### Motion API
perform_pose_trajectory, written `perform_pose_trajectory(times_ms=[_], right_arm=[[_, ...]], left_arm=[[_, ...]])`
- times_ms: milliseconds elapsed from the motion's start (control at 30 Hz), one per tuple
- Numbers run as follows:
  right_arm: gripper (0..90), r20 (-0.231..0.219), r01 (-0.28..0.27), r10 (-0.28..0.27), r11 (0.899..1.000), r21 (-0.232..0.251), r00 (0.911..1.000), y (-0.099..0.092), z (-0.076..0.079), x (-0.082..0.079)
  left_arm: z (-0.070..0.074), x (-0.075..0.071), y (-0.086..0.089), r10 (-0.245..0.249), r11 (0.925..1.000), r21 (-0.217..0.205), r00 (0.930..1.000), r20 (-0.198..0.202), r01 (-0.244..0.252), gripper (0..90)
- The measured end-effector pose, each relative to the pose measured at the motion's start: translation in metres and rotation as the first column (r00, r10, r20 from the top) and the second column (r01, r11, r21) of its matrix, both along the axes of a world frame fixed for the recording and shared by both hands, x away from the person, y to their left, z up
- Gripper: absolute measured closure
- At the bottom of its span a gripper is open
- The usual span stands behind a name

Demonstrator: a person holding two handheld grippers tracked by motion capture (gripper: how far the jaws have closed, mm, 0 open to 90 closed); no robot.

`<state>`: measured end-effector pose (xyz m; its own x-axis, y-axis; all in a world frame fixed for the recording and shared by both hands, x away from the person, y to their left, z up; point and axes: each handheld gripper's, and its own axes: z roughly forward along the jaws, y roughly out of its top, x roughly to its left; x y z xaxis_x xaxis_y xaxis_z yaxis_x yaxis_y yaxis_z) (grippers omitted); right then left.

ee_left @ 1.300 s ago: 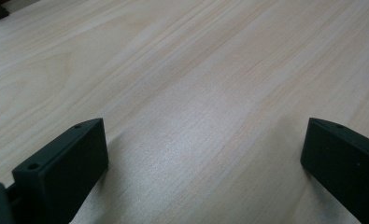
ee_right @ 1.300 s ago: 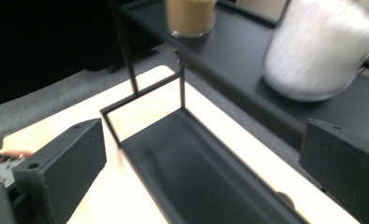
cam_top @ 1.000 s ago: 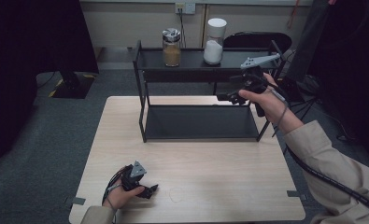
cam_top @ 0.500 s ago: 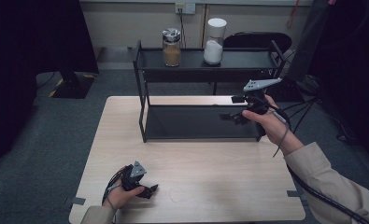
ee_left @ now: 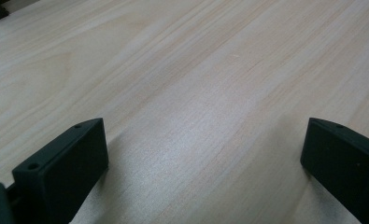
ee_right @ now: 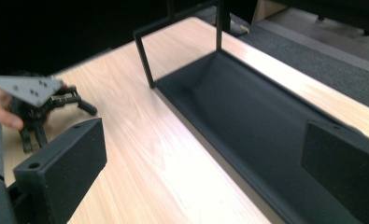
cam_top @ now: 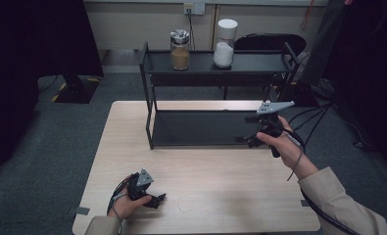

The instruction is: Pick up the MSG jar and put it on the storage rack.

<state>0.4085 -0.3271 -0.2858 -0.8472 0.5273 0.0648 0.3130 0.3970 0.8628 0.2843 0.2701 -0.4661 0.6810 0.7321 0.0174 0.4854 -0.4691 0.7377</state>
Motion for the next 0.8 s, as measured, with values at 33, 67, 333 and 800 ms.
perform_pose_trajectory(times_ms=[33, 67, 333, 800], right_arm=[[0.0, 0.002, 0.005, -0.005, 1.0, -0.001, 1.0, 0.0, -0.002, -0.002], [0.0, -0.004, -0.001, 0.001, 1.0, -0.006, 1.0, -0.001, -0.005, -0.003], [0.0, -0.007, 0.004, -0.004, 1.0, 0.008, 1.0, -0.011, -0.027, -0.011], [0.0, -0.026, 0.026, -0.026, 1.0, 0.015, 0.9993, -0.026, -0.068, -0.021]], left_arm=[[0.0, 0.0, 0.0, 0.0, 1.0, 0.0, 1.0, 0.0, 0.0, 0.0], [0.0, 0.0, 0.0, 0.0, 1.0, 0.0, 1.0, 0.0, 0.0, 0.0], [0.0, 0.0, 0.0, 0.0, 1.0, 0.0, 1.0, 0.0, 0.0, 0.0], [0.0, 0.0, 0.0, 0.0, 1.0, 0.0, 1.0, 0.0, 0.0, 0.0]])
